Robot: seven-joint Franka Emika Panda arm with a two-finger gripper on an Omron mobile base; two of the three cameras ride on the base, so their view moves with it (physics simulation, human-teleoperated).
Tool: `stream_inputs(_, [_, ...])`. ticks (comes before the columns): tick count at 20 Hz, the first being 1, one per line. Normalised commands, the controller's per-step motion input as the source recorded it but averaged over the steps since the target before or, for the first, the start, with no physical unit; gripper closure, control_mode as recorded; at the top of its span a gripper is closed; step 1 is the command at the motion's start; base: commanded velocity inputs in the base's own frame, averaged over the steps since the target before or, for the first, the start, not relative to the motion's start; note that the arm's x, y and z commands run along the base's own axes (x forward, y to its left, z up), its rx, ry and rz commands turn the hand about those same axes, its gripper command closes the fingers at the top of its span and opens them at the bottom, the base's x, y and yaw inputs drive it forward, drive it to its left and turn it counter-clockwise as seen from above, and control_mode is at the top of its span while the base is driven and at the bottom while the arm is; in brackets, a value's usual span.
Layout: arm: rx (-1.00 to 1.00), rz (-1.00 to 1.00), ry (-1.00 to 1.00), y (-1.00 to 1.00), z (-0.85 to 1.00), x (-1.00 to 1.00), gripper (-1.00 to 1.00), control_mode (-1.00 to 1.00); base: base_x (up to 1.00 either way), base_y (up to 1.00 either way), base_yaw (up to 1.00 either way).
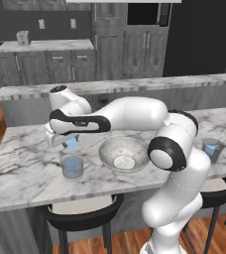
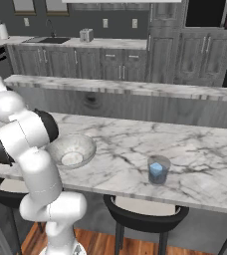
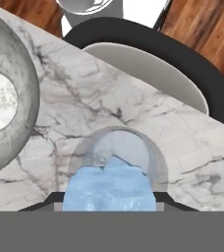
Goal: There are four ice cubes in the ice bowl. Place two ice cubes in each glass of water.
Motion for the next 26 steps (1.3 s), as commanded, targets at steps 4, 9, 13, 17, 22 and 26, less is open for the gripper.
stream_inputs(4, [0.00,0.00,-0.16,0.00,-0.61,0.00,1.00,-1.00,0.00,0.00,0.00])
stream_inputs(9, [0.02,0.00,-0.04,-0.07,-0.31,0.00,1.00,-1.00,0.00,0.00,0.00])
stream_inputs(13, [0.07,0.00,0.00,-0.23,-0.13,0.00,1.00,-1.00,0.00,0.00,0.00])
stream_inputs(17, [0.08,0.00,0.00,-0.32,-0.15,0.00,1.00,-1.00,0.00,0.00,0.00])
stream_inputs(22, [0.03,0.00,-0.01,-0.04,-0.08,0.04,1.00,-1.00,0.00,0.00,0.00])
stream_inputs(26, [0.00,0.00,0.00,0.09,-0.05,0.23,1.00,-1.00,0.00,0.00,0.00])
